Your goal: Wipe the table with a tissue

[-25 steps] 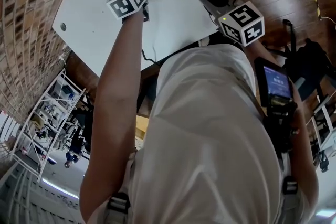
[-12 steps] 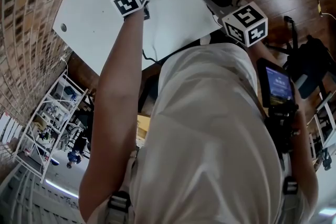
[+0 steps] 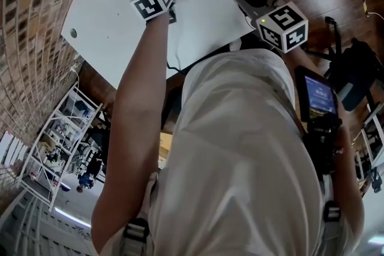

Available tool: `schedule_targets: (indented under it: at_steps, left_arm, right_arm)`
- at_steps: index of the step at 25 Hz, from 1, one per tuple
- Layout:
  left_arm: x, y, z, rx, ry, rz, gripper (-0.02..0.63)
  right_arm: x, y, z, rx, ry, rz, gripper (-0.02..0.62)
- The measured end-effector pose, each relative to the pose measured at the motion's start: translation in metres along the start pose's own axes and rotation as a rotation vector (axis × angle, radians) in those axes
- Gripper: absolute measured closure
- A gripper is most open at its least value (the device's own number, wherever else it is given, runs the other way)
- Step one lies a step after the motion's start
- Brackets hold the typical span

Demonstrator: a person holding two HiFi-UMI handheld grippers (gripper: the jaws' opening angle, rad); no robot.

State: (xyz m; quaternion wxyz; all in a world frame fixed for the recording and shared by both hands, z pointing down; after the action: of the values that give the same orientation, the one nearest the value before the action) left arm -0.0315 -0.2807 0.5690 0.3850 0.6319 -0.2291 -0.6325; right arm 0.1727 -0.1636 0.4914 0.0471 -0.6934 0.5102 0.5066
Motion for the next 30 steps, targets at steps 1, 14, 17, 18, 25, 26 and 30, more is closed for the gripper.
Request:
schedule_targets:
  at_steps: [1,14,17,18,25,26,30]
  left_arm:
    - [-0.001,0.000,-0.003,-0.016,0.011,0.000,0.589]
    - [-0.050,-0.015,-0.095,-0.304,-0.007,0.056,0.589]
    - [-0.058,-0.034,-0.109,-0.332,0.017,0.045,0.588]
    - [-0.060,-0.042,-0.109,-0.337,0.004,0.038,0.588]
    - [-0.094,-0.089,-0.093,-0.340,-0.077,0.011,0.588]
    - [-0.102,-0.095,-0.088,-0.329,-0.089,0.015,0.588]
    - [-0.123,-0.114,-0.065,-0.286,-0.129,0.015,0.588]
  right_arm:
    - [0.000,0.001,0.000,0.001,0.002,-0.001,0.588]
    - [0.003,-0.006,0.003,0.003,-0.016,-0.017,0.588]
    - [0.004,-0.010,0.005,-0.010,-0.026,-0.024,0.588]
    - [0.004,-0.010,0.005,-0.014,-0.026,-0.023,0.588]
    - [-0.004,0.000,0.023,0.039,-0.068,0.028,0.588]
    - [-0.007,0.001,0.027,0.050,-0.073,0.039,0.588]
    - [-0.014,0.008,0.041,0.089,-0.096,0.085,0.588]
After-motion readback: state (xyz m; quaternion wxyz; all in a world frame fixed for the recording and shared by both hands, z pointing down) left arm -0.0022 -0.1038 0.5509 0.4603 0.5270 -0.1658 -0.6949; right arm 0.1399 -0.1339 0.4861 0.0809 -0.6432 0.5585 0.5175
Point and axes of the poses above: the fingertips, and each gripper's own axes: y forward along the fingers, z to its left, x out of its top, the point moved 2 cm from there along -y, backward along the fingers, and after that the axes turned 2 degrees about -y, right-handed, at the moved point
